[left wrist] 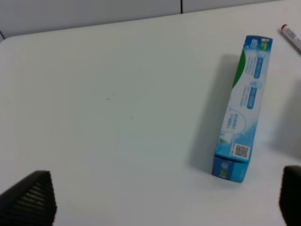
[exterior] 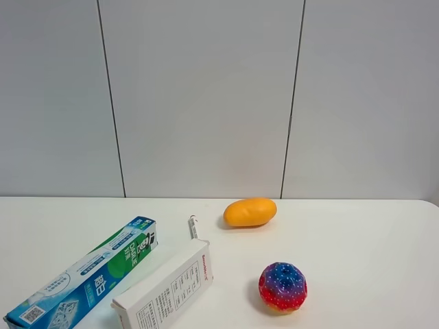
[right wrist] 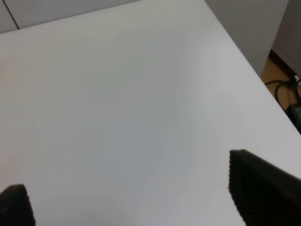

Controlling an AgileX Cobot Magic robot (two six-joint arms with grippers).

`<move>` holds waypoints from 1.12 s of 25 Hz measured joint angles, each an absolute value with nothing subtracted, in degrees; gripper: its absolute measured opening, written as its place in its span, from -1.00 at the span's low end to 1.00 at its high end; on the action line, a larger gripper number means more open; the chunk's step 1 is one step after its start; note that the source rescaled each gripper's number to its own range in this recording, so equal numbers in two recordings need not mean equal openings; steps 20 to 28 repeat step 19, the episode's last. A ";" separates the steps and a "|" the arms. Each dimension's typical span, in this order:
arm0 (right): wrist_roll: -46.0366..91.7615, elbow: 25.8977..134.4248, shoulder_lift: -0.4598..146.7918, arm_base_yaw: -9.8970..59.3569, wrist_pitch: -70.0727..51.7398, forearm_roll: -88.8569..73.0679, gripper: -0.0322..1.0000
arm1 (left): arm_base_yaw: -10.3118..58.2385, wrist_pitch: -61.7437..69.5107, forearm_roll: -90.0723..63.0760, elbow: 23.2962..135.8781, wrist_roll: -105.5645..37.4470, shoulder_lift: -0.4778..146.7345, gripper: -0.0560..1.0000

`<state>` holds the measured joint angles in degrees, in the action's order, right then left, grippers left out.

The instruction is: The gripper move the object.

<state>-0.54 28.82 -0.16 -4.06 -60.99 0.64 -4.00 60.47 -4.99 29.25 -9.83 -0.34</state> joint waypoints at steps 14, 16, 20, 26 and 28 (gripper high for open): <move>-0.54 28.82 -0.16 -4.06 -60.99 0.64 1.00 | -4.00 60.47 -4.99 29.25 -9.83 -0.34 0.92; -0.54 28.82 -0.16 -4.06 -60.99 0.64 1.00 | -4.00 60.47 -4.99 29.25 -9.83 -0.34 0.92; -0.54 28.82 -0.16 -4.06 -60.99 0.64 1.00 | -4.00 60.47 -4.99 29.25 -9.83 -0.34 0.92; -0.54 28.82 -0.16 -4.06 -60.99 0.64 1.00 | -4.00 60.47 -4.99 29.25 -9.83 -0.34 0.92; -0.54 28.82 -0.16 -4.06 -60.99 0.64 1.00 | -4.00 60.47 -4.99 29.25 -9.83 -0.34 0.92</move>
